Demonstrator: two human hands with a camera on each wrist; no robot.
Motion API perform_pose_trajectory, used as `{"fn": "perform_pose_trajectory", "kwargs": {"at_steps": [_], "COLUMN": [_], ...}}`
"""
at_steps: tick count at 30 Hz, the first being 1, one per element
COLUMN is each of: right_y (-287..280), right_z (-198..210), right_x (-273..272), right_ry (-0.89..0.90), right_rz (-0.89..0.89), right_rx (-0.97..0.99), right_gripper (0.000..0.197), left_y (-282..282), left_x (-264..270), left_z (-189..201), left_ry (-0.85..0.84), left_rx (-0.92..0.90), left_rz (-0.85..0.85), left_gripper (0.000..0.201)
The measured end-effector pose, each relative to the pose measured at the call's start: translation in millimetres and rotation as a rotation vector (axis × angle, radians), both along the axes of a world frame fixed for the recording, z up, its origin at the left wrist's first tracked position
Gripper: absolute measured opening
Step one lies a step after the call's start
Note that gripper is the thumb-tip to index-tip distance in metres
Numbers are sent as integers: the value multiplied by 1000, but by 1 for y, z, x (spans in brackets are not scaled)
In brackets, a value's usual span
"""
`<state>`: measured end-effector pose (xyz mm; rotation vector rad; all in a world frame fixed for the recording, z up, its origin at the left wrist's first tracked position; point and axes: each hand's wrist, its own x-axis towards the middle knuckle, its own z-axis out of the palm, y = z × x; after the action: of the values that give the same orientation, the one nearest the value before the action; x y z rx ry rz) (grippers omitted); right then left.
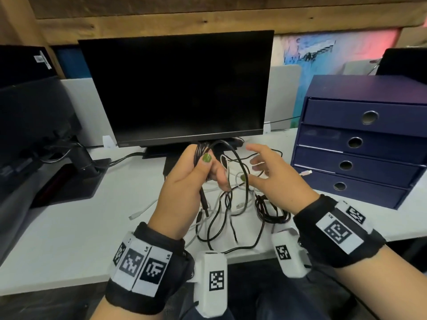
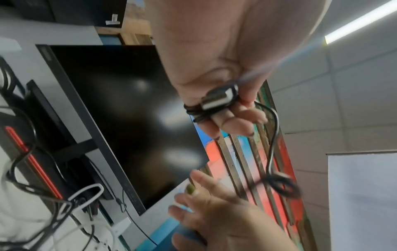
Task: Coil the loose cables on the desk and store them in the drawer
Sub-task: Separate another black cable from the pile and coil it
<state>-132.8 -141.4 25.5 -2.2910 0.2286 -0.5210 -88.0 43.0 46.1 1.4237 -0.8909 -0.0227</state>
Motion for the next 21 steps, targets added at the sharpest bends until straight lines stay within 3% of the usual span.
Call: {"fn": "perform_pose_trajectory", "kwargs": {"at_steps": [2,4,8,11,13,17,19,21], "right_y": [10,23,47,56,56,49,49,55], "right_z": [0,1,2,-3,-3,8,7,3], "right_x": [-6,-14,-32,-33,-26,-16,-12,-10], "right_ry": [-42,-115,-101,-78,-118,-224,-186,-92], "right_rz": [25,65,325,410,321,139,76,66], "right_rx": [-19,175,683,620,618,701,681,582], "right_gripper": [42,28,49,22,23,22,31,29], "left_y": [-2,-6,-12,-12,-12,-7,-7,-9], "left_x": [-3,-6,-5,-4,-2,-8,-15,-21], "left_z": [2,3,-1,-5,-6,-3,-1,-1], "left_ry": [64,128,59,31,110,185,220,264], "left_rx": [9,25,130,178,132,17,-50,-115], "left_rz": [19,110,375,452,365,-80,-265,-356], "left_gripper": [24,23,26,27,26,26,26,23]}}
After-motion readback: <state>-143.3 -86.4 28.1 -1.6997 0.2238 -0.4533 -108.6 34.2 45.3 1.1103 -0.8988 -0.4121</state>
